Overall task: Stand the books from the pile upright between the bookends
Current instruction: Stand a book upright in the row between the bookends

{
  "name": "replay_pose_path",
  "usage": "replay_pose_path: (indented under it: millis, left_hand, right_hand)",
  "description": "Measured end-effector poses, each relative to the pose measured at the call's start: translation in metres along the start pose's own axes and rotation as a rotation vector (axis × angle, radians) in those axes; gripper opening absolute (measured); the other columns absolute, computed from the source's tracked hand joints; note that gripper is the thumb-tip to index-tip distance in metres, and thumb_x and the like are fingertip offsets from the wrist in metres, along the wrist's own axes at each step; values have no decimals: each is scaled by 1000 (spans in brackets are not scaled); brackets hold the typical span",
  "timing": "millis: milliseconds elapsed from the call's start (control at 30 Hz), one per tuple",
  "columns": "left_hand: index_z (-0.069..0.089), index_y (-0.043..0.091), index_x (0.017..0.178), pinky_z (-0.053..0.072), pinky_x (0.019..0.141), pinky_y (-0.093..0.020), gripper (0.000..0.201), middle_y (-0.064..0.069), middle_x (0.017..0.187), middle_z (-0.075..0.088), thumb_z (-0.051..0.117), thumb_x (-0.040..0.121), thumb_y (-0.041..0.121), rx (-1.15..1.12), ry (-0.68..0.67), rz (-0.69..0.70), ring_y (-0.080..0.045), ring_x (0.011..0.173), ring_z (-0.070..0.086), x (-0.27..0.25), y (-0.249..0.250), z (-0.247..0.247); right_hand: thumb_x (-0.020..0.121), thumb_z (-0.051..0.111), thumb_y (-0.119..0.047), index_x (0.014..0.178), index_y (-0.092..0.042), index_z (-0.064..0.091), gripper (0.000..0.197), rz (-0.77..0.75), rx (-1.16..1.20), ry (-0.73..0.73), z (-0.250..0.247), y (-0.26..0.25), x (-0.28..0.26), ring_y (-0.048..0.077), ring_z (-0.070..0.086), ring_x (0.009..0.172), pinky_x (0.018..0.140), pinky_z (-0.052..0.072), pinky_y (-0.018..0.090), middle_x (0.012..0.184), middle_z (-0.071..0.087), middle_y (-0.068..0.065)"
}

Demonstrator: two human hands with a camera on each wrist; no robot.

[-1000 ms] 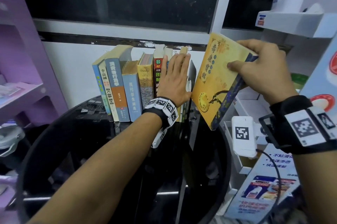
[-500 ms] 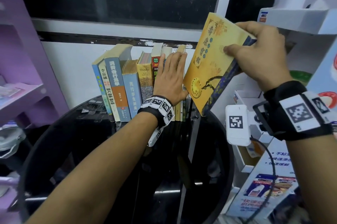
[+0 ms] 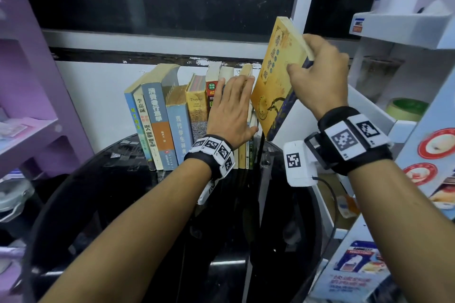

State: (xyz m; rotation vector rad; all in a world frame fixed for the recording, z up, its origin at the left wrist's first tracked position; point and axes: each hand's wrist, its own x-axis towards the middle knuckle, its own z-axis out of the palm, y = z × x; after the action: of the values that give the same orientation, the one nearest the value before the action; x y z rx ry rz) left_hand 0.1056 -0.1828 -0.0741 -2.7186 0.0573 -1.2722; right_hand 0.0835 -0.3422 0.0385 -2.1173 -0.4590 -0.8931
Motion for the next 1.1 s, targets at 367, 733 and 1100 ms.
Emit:
replay_pose_path:
  millis: [367, 733, 1100]
  left_hand:
    - [24, 8, 146, 14, 118, -48, 109, -11, 141, 36, 68, 62, 60, -10, 34, 1, -28, 135, 32, -1, 1, 1]
    - [25, 7, 146, 9, 119, -46, 109, -11, 142, 36, 68, 62, 62, 11, 21, 9, -28, 136, 29, 0, -3, -1]
    - [27, 8, 144, 11, 118, -46, 108, -11, 140, 38, 70, 59, 58, -18, 29, 21, -28, 134, 32, 0, -3, -1]
  right_hand:
    - [87, 51, -16, 140, -20, 45, 53, 65, -75, 75, 24, 0, -4, 31, 61, 94, 84, 54, 43, 106, 66, 13]
    - [91, 52, -14, 143, -21, 43, 54, 133, -82, -136, 40, 2, -6, 35, 55, 108, 94, 45, 38, 112, 63, 17]
    - [92, 53, -13, 142, -23, 45, 51, 129, -93, -259, 58, 9, -11, 30, 53, 109, 92, 44, 35, 114, 63, 16]
